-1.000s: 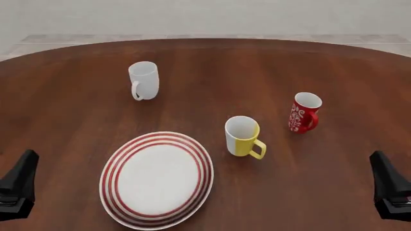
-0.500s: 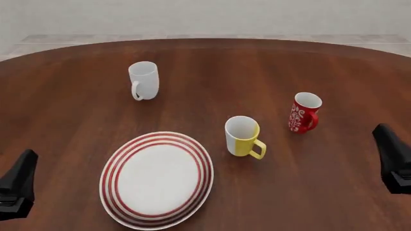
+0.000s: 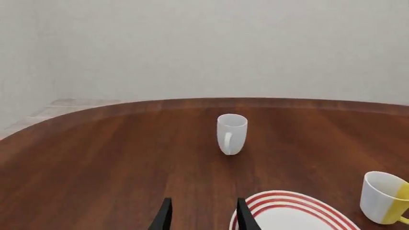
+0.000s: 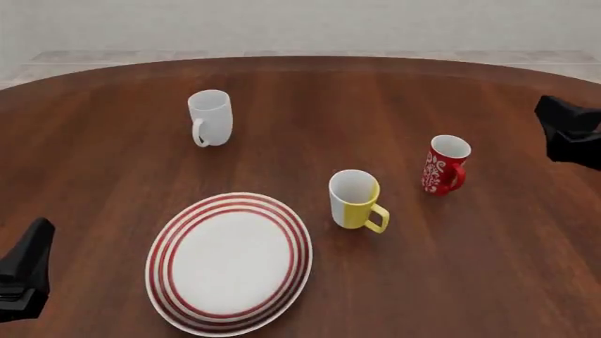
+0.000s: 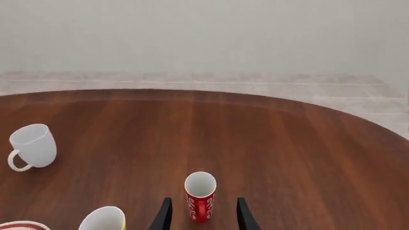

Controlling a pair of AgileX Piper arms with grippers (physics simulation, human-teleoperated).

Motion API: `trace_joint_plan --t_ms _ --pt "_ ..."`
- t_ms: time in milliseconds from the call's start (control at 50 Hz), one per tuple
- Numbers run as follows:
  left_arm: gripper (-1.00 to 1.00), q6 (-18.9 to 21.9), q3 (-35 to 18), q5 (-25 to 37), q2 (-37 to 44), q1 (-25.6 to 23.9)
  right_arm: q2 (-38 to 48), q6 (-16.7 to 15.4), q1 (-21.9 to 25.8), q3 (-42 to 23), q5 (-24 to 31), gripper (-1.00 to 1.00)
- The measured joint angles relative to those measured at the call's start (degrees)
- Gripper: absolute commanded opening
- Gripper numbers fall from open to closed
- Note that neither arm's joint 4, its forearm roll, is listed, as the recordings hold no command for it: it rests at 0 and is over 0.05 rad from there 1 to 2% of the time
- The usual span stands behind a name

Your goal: Pick up the red mug and put it on the plate

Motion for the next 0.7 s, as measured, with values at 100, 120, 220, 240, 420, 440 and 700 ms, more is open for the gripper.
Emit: trace_joint_plan --t_ms 100,120,220,240,420,440,700 --pt "1.00 -0.01 0.00 -0.05 0.00 -0.04 4.71 1.13 -0.03 -3.40 -0.17 1.00" --pt "1.00 -0.02 -0.02 -0.05 0.00 -0.04 5.75 1.50 0.04 -4.08 -0.18 1.00" --pt "1.00 -0.04 -0.05 -0.09 -0.01 -0.07 10.84 2.56 0.17 -7.25 -0.33 1.00" --pt "1.00 -0.05 -0.04 -0.09 -0.01 -0.08 11.82 2.84 0.11 -7.86 -0.35 1.00" --pt "1.00 -0.32 0.07 -0.24 0.00 -0.01 21.68 4.85 -0.14 -13.20 -0.13 1.00" --pt "1.00 -0.35 0.09 -0.25 0.00 0.01 22.68 5.00 -0.19 -13.67 -0.15 1.00" --pt "1.00 -0.61 0.10 -0.29 -0.01 0.06 32.60 5.95 -0.99 -18.09 -1.26 1.00"
